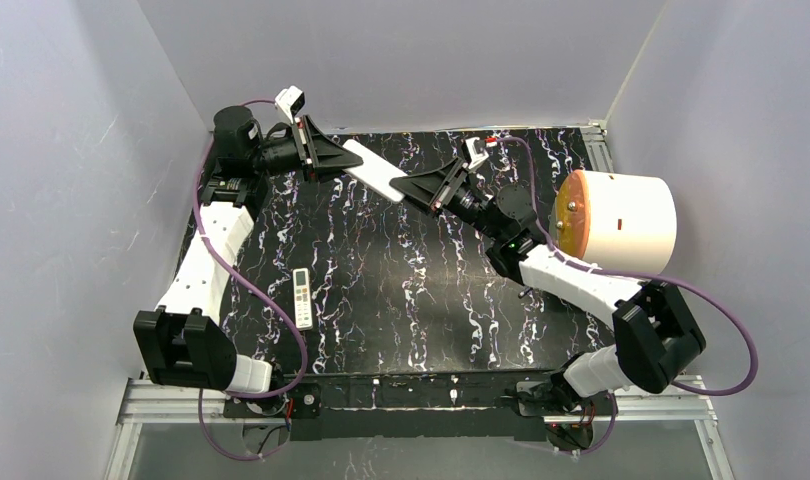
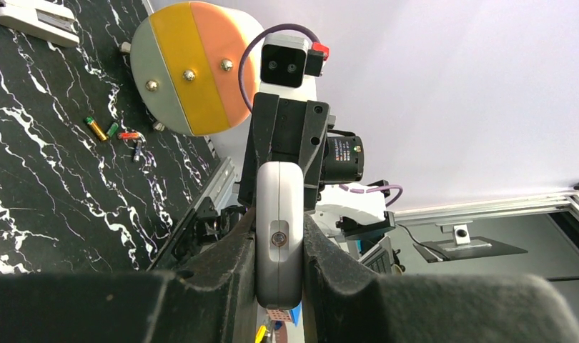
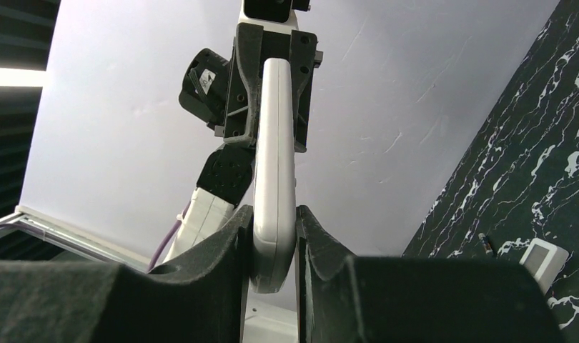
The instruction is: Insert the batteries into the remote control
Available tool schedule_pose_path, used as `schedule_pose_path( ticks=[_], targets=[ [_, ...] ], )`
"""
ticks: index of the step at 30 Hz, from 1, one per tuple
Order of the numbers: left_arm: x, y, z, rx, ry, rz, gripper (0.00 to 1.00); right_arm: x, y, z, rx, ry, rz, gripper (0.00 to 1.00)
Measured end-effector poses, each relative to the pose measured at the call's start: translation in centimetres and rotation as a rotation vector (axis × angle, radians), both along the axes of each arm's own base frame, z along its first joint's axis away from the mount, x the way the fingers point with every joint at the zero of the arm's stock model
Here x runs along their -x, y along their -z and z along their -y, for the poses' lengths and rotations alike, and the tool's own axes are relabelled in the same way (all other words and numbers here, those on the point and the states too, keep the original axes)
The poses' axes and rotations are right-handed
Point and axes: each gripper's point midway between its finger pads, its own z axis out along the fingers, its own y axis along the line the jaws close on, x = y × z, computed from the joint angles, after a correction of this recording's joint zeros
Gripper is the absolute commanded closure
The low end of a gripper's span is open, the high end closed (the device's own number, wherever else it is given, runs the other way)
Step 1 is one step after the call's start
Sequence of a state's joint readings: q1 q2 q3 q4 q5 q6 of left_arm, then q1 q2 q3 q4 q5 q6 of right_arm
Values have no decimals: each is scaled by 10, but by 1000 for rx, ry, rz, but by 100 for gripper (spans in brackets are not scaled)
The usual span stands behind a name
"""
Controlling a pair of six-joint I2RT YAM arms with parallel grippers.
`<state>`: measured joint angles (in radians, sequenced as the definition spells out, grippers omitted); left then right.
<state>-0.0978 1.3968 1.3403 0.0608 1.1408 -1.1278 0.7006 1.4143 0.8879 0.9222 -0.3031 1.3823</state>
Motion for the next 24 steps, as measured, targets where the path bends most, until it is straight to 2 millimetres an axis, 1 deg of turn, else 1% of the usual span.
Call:
schedule_pose_path(
  ticks=[3,6,13,15,18,22,24],
  targets=[
    [0,-2,-1,-1,-11,10,100,1,1,2,-9,3,13,74],
    [6,-7,1,-6,-15,32,100,6,1,7,-40,10,48,74],
    [18,-19,7,4,-9,84,100,18,-11,17,-109,-2,138,74],
    [18,-20,8,10,-7,90,100,19,-12,17,-112,-3,143,74],
    [16,-14,7,14,-13,81,100,16,-9,16,-98,-4,124,72],
    [8,-6,2,18,-47,57,100,7,-3,11,-53,-6,71,60],
    [3,-3,-1,22,-71,36,100,2,-1,9,-32,2,50,48]
  ],
)
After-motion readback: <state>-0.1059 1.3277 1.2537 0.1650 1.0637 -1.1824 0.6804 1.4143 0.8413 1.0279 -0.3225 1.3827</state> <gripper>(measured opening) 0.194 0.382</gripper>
